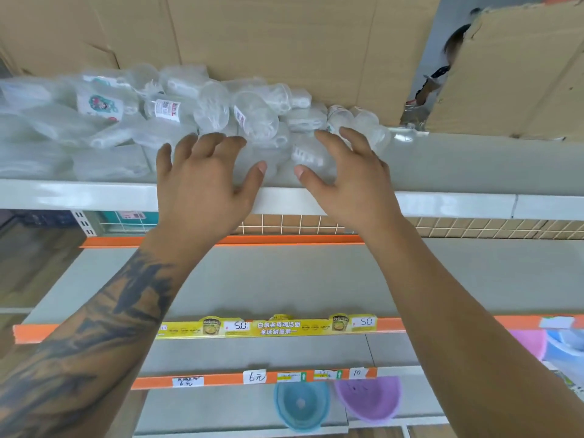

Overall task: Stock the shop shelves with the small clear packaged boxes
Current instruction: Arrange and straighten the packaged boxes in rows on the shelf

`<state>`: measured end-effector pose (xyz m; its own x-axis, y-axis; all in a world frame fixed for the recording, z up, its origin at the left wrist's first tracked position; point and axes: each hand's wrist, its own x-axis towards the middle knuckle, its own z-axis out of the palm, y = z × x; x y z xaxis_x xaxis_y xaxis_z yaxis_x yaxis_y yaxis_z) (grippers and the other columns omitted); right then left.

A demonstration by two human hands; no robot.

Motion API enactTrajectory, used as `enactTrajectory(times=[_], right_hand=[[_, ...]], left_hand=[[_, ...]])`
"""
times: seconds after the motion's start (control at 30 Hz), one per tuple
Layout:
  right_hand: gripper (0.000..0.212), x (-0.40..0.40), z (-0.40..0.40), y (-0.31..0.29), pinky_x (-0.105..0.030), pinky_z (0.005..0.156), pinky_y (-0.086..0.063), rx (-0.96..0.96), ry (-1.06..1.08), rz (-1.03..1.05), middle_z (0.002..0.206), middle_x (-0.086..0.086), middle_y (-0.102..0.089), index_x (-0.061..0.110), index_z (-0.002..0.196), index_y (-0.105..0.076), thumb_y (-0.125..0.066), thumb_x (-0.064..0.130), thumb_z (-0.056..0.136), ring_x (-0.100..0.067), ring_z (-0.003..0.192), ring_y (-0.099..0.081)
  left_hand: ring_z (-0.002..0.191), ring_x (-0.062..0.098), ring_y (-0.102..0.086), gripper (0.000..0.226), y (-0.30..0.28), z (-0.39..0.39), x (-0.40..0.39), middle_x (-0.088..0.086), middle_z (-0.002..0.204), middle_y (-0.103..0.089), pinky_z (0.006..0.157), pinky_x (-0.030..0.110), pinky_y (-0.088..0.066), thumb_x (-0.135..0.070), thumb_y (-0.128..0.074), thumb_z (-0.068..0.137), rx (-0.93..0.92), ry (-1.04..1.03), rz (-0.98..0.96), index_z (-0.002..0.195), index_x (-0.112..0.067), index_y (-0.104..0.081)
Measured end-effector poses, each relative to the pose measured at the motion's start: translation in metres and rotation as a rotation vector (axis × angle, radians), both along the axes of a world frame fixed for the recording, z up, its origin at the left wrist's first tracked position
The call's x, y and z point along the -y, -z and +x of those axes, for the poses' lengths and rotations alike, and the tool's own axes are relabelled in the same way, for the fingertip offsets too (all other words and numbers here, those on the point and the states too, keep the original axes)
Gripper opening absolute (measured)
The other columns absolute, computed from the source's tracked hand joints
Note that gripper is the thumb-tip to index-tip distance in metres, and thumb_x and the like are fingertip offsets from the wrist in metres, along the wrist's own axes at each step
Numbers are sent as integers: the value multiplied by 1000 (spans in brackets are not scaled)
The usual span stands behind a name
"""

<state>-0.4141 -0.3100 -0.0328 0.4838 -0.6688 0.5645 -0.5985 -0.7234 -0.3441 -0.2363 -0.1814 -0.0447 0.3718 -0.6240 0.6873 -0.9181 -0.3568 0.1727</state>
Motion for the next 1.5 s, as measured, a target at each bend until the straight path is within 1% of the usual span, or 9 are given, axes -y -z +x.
enactTrajectory(times=[0.17, 0.37, 0.5, 0.7, 0.8, 1.0, 1.1, 1.27, 1.5], right_hand=[[46, 5, 12, 2, -46, 101, -48, 66, 13, -11, 136, 0, -56, 30, 127, -65, -63, 54, 87, -31, 116, -61], [52, 3, 12, -1, -38, 106, -40, 67, 23, 11, 135, 1, -55, 30, 127, -62, -64, 60, 84, -28, 122, -53], [54, 1, 9, -6, -38, 105, -44, 33, 24, 65, 136, 0, -55, 29, 134, -56, -66, 56, 88, -24, 123, -54], [61, -7, -7, -4, -15, 105, -33, 193, -23, 72, 145, -1, -52, 18, 140, -57, -73, 47, 88, -13, 133, -48], [60, -11, -31, 1, -19, 110, -34, 317, -42, 5, 146, -8, -52, 13, 136, -61, -74, 44, 87, -17, 136, -49], [54, -10, -109, 17, -19, 107, -41, 454, -74, -52, 139, -5, -54, 11, 131, -65, -73, 41, 87, -13, 128, -55], [54, 0, -163, 26, -30, 102, -48, 457, -63, -32, 141, -3, -53, 13, 131, -65, -72, 44, 87, -14, 128, -55], [52, 27, -277, 40, -37, 105, -47, 443, -5, -101, 139, -8, -56, 8, 127, -67, -75, 39, 86, -22, 127, -57], [50, 40, -435, 78, -43, 105, -47, 442, 82, -123, 139, -11, -56, 6, 126, -66, -76, 35, 87, -27, 129, -56]], left_hand=[[125, 36, -57, 48, -2, -2, 1, 4, 130, -67, 113, 60, -33, -54, -47, 96, 1, 58, -56, 129, -24, -65], [112, 40, -56, 50, -3, 16, -2, 7, 122, -64, 101, 49, -44, -55, -56, 91, -12, 185, -117, 125, -21, -71], [118, 36, -51, 44, -6, 25, 5, 11, 126, -54, 104, 26, -35, -50, -64, 86, -114, 295, -130, 118, -21, -74], [129, 37, -49, 40, -6, 3, 0, 16, 138, -53, 107, 33, -39, -41, -68, 88, -85, 311, -254, 119, -16, -72], [132, 34, -50, 42, -7, -26, -3, 16, 140, -53, 109, 36, -42, -38, -69, 92, -62, 341, -298, 126, -15, -70], [126, 32, -57, 41, 0, -101, 9, 14, 136, -56, 103, 46, -49, -39, -67, 94, -59, 417, -263, 125, -13, -70], [129, 32, -57, 45, 3, -154, 25, 14, 141, -54, 105, 44, -48, -41, -66, 94, -63, 423, -253, 129, -13, -69], [125, 27, -59, 42, 8, -262, 57, 11, 136, -58, 103, 39, -49, -42, -64, 97, -61, 462, -224, 128, -14, -68], [115, 29, -62, 33, 55, -413, 91, 12, 127, -61, 98, 46, -51, -31, -68, 96, -149, 540, -248, 122, -11, -71]])
